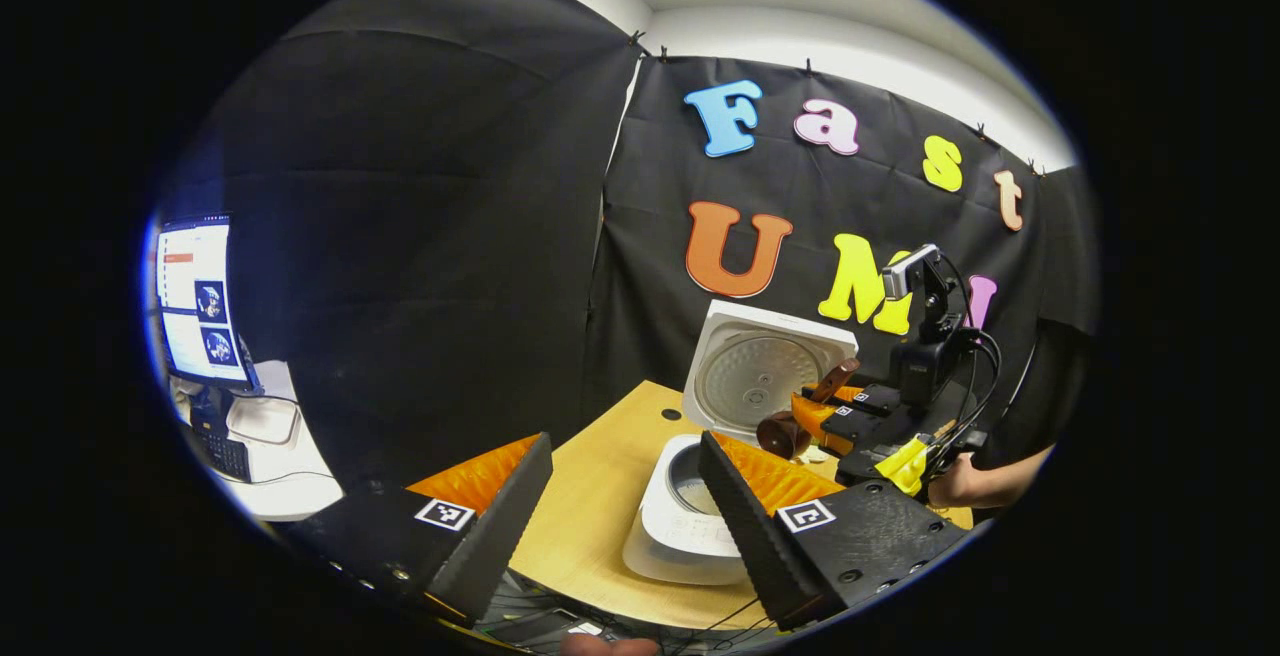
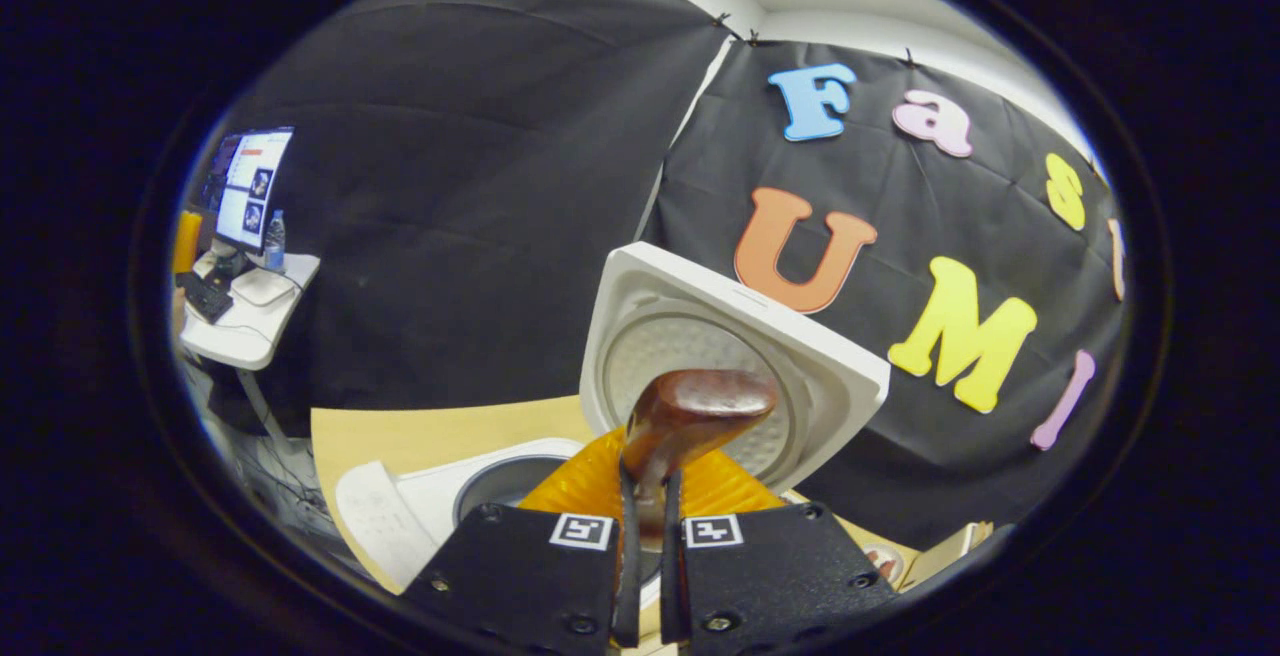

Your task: Close the left gripper, press the button to open the rice cooker; take a wooden spoon from the chopstick holder with the right hand, scoop a spoonful of rice and pour it into the rice cooker, then put the wooden spoon back into the chopstick holder.

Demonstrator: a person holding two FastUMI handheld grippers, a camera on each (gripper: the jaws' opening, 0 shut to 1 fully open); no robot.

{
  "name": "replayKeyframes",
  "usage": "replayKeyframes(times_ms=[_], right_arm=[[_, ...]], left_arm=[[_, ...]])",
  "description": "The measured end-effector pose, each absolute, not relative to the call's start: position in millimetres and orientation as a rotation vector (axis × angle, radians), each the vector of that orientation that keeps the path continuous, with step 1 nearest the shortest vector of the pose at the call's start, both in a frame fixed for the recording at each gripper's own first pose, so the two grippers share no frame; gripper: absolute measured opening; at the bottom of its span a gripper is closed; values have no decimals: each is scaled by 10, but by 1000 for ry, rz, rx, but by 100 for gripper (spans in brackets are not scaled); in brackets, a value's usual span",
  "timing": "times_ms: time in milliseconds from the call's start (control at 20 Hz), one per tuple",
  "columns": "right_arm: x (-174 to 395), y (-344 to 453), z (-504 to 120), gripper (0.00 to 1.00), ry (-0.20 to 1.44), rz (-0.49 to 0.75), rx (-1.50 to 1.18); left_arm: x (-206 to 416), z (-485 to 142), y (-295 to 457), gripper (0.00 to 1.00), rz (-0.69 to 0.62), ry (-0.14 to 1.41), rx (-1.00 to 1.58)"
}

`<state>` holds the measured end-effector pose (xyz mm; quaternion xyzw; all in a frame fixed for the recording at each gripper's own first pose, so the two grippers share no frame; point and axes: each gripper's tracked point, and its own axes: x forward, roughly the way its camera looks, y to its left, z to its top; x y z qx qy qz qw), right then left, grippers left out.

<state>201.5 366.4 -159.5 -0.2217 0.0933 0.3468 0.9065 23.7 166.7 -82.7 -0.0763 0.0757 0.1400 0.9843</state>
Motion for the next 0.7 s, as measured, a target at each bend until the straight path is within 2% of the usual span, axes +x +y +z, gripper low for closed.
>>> replayKeyframes(times_ms=[300, 700], right_arm=[[2033, 3600, -1475, 13, 260, 686, -316], [2019, 3188, -1239, 13, 398, 637, 47]], left_arm=[[228, -802, 1700, 95, 250, 146, -141], [380, -707, 1558, 95, 178, 152, -95]])
